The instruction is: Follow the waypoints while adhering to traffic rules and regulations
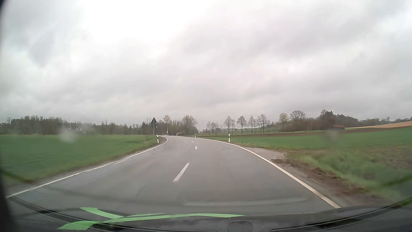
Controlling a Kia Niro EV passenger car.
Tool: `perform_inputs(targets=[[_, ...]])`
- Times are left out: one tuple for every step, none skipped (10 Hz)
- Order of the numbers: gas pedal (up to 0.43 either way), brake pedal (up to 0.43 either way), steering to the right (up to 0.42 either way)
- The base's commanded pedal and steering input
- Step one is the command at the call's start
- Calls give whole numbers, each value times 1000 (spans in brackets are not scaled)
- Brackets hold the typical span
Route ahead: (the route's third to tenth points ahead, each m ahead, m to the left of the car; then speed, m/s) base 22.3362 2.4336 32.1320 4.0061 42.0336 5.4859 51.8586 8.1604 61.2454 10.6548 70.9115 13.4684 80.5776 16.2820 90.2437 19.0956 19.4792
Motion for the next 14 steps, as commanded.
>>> perform_inputs(targets=[[118,0,-21],[118,0,-23],[118,0,-24],[130,0,-25],[130,0,-29],[130,0,-30],[130,0,-30],[118,0,-30],[110,0,-30],[110,0,-30],[110,0,-30],[110,0,-27],[98,0,-25],[79,0,-23]])
